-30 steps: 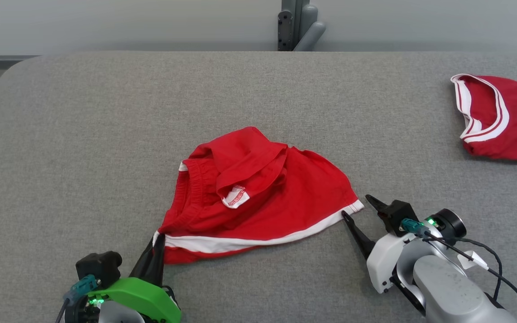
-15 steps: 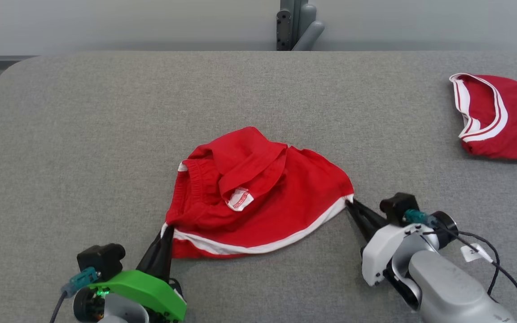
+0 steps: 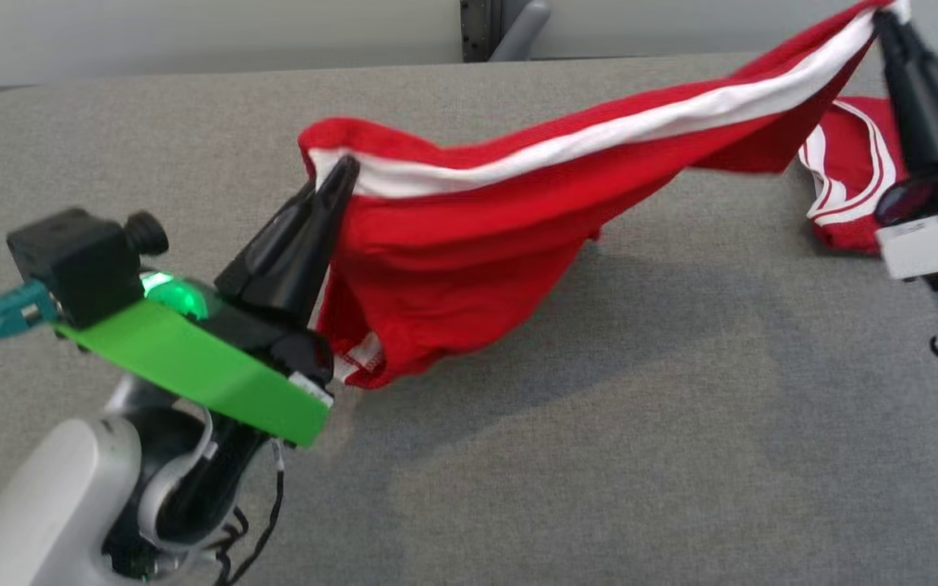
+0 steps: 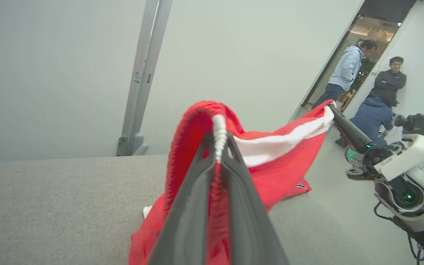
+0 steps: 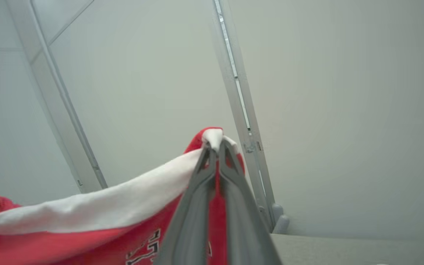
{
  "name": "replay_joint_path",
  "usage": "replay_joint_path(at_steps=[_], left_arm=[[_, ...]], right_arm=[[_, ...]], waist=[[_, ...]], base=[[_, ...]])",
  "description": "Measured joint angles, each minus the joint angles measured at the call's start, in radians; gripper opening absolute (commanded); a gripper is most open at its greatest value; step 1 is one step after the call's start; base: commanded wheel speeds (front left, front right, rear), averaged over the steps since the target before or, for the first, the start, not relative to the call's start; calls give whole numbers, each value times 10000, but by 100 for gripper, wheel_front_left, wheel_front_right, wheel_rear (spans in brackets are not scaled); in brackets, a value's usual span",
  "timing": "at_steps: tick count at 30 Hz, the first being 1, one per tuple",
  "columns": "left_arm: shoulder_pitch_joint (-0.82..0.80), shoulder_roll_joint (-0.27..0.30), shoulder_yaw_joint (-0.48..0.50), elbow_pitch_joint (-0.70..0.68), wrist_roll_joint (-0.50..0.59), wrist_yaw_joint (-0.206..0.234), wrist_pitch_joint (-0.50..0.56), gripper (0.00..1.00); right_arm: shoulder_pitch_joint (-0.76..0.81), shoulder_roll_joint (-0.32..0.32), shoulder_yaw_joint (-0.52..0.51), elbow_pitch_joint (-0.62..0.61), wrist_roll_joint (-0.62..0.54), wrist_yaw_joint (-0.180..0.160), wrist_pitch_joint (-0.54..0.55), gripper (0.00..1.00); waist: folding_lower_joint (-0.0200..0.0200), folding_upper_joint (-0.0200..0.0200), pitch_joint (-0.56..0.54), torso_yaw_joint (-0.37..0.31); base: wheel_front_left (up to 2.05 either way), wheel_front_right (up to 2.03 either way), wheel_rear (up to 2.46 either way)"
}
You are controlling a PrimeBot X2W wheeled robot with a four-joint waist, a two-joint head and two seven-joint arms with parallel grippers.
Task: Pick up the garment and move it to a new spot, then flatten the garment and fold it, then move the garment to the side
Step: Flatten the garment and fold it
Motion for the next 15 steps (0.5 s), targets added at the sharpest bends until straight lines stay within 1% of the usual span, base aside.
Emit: replay_joint_path(at_steps=[2, 4, 6, 7, 9, 11, 13, 15], left_arm=[[-878, -10, 65, -222, -387, 0, 746, 0], [-1892, -33, 176, -73, -685, 31, 1482, 0], [-3075, 10, 169, 493, -690, 67, 2199, 0], [-3714, -13, 150, 895, -686, 67, 2499, 0], [-4929, -230, 40, 1860, -694, 40, 3043, 0], [-6108, -474, -27, 3033, -570, -42, 3313, 0], [-7292, -894, 56, 4297, -431, -46, 3248, 0], [-8459, -1204, 84, 5590, 151, -140, 2715, 0]], right_arm=[[-63, -23, -734, -1072, 320, -2, 454, 0], [-396, 44, -1264, -1695, 414, 0, 1030, 0], [-1056, 42, -1703, -1827, 29, -2, 1597, 0], [-1497, 150, -1837, -1776, -105, -4, 1881, 0], [-2474, 566, -1935, -1331, -437, -2, 2416, 0], [-3633, 1057, -2011, -560, -1076, -2, 2660, 0], [-4974, 1641, -2140, 422, -1868, -6, 2606, 0], [-6227, 2341, -2140, 1432, -2704, -4, 2201, 0]], waist=[[0, 0, 225, -58], [0, 0, 498, -117], [0, 0, 810, -175], [0, 0, 991, -206], [0, 0, 1378, -264], [0, 0, 1792, -325], [1, 0, 2226, -399], [2, 0, 2649, -487]], base=[[0, 0, 0], [0, 0, 0], [0, 0, 0], [0, 0, 0], [0, 0, 0], [0, 0, 0], [0, 0, 0], [0, 0, 0]])
